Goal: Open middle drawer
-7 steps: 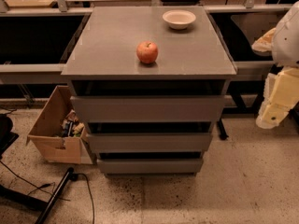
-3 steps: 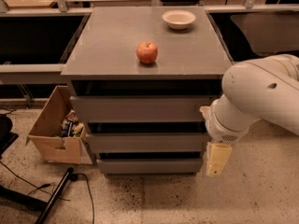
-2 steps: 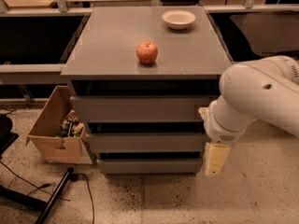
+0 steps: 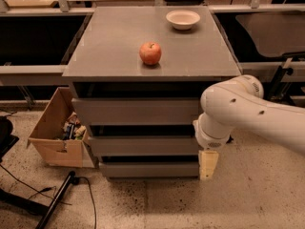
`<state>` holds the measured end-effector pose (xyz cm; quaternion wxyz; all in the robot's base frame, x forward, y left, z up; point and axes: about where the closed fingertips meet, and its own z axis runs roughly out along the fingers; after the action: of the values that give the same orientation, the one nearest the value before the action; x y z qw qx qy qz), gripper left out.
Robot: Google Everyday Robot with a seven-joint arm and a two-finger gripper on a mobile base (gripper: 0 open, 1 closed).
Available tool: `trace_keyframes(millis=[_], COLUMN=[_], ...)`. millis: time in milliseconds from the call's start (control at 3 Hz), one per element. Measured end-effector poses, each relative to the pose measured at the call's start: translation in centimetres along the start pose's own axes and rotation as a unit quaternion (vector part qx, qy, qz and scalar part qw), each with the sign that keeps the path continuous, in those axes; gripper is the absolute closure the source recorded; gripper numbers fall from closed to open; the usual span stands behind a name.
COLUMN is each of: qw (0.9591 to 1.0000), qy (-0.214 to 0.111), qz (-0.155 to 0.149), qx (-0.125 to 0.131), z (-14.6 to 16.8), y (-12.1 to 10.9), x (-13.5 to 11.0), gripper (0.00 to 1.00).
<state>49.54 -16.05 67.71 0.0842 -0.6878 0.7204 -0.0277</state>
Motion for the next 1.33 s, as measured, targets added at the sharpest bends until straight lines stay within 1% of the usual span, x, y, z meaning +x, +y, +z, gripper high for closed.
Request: trace_keyframes(millis=[333, 667, 1000, 1333], qw=[0.9995, 0.9987, 0.9974, 0.9974], qy=[0.026, 0.04, 0.052, 0.05], qz=[-0.02, -0.031, -0.049, -0.05], qx=[-0.002, 0.004, 0.01, 0.015], z=[5.9, 10.5, 14.9, 18.2], y=[-2.3, -4.4, -6.2, -7.4], x=[1.4, 2.5, 3.2, 3.8], gripper=[0.0, 0.0, 0.0, 0.0])
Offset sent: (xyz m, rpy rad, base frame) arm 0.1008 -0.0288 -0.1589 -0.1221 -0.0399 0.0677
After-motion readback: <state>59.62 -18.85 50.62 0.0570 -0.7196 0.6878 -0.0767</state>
